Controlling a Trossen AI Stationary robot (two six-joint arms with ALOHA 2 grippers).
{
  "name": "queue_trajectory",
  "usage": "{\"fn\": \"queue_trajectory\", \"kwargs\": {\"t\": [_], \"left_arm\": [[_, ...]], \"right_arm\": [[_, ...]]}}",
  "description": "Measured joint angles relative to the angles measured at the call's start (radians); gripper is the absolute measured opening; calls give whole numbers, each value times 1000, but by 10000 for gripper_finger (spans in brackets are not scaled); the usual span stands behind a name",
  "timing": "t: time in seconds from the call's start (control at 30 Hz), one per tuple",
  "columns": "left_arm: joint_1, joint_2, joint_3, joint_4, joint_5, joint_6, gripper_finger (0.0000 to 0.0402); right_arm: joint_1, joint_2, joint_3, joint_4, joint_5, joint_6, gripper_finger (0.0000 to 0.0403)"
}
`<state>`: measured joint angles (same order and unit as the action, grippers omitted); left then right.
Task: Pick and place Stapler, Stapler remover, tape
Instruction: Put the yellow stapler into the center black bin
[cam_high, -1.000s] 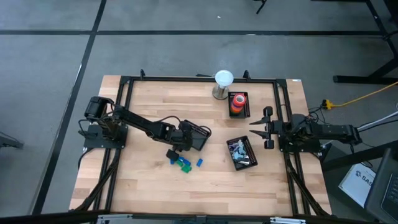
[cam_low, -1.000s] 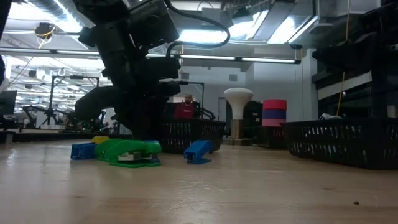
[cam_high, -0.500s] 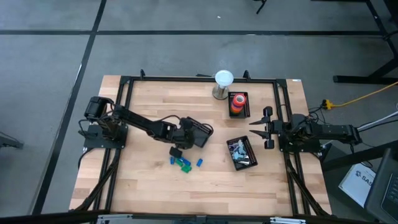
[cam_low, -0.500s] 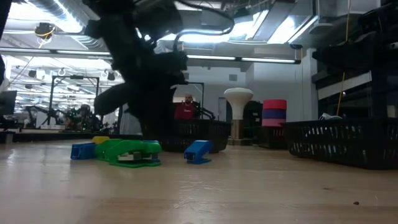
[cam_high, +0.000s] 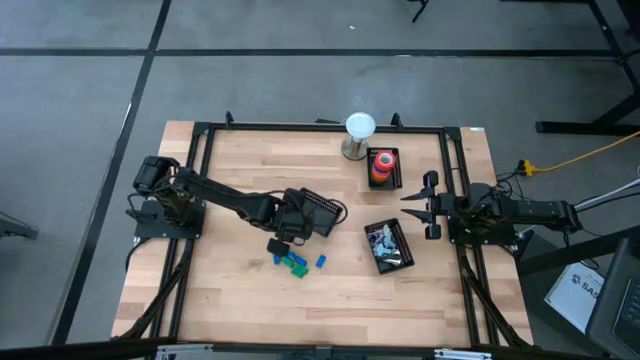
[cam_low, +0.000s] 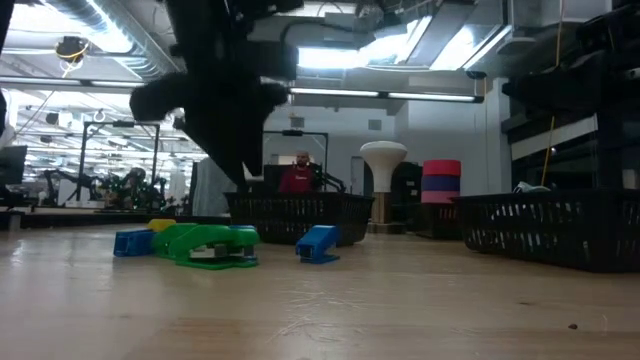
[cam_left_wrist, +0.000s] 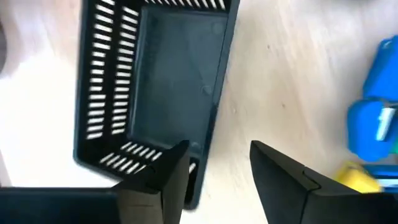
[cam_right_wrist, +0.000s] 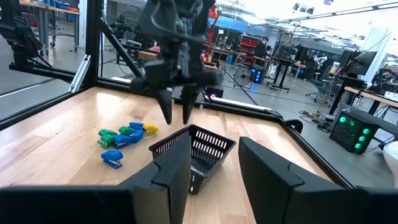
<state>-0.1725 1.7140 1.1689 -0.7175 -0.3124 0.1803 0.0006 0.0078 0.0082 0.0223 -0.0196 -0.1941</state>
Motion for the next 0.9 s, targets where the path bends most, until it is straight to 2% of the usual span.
{"fn": "queue_trajectory", "kwargs": {"t": [0.33, 0.43, 0.63, 0.9], "left_arm": [[-139, -86, 11, -167, 19, -316, 169], [-194, -86, -20, -173, 21, -310, 169], [-240, -85, -160, -144, -61, -300, 169], [-237, -84, -301, 130, -70, -151, 160]], "right_arm": [[0, 0, 0, 1, 0, 0, 140], [0, 0, 0, 0, 0, 0, 140], [0, 0, 0, 0, 0, 0, 140], [0, 0, 0, 0, 0, 0, 140]]}}
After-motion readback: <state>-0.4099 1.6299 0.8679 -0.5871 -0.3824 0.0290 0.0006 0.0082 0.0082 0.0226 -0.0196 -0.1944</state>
